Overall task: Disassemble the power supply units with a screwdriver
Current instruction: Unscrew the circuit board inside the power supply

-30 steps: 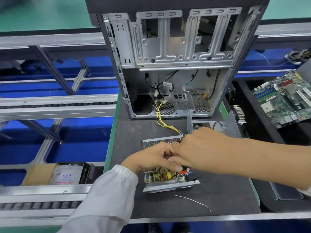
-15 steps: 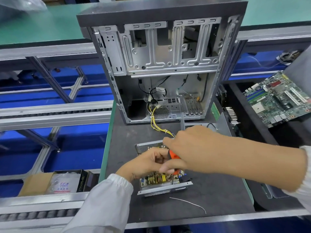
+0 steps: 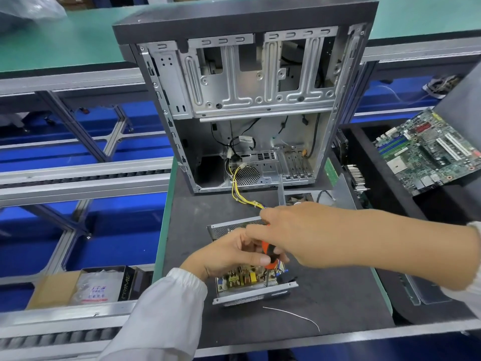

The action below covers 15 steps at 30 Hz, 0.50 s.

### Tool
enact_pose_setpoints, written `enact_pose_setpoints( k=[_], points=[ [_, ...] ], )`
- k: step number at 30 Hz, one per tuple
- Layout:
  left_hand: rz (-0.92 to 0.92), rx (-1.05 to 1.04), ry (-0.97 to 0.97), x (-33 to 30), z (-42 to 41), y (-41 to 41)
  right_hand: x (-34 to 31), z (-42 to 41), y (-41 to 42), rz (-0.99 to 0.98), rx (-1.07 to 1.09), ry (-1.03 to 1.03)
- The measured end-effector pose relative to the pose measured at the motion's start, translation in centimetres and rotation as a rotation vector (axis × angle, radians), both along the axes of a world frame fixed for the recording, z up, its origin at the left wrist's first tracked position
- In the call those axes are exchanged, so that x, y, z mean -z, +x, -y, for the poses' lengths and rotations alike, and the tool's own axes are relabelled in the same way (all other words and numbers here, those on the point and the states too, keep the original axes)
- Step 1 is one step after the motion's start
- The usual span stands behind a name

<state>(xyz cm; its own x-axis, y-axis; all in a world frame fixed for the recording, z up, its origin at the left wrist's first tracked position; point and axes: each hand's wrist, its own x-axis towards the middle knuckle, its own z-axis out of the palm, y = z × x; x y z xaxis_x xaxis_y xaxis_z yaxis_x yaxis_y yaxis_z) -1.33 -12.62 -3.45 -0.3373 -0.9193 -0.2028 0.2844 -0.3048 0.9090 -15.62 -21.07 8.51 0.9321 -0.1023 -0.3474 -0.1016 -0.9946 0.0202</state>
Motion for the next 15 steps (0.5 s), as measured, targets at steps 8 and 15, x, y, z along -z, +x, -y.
enact_pose_setpoints(
  k=[8, 15],
  points=[
    [0.122, -0.025, -0.049, 0.7, -0.1, 0.1, -1.1, -0.2, 0.6, -0.012, 0.127, -0.086],
    [0.032, 0.035, -0.038, -1.0, 0.0, -0.6, -0.2, -0.1, 0.4, -0.089, 0.076, -0.063]
  ],
)
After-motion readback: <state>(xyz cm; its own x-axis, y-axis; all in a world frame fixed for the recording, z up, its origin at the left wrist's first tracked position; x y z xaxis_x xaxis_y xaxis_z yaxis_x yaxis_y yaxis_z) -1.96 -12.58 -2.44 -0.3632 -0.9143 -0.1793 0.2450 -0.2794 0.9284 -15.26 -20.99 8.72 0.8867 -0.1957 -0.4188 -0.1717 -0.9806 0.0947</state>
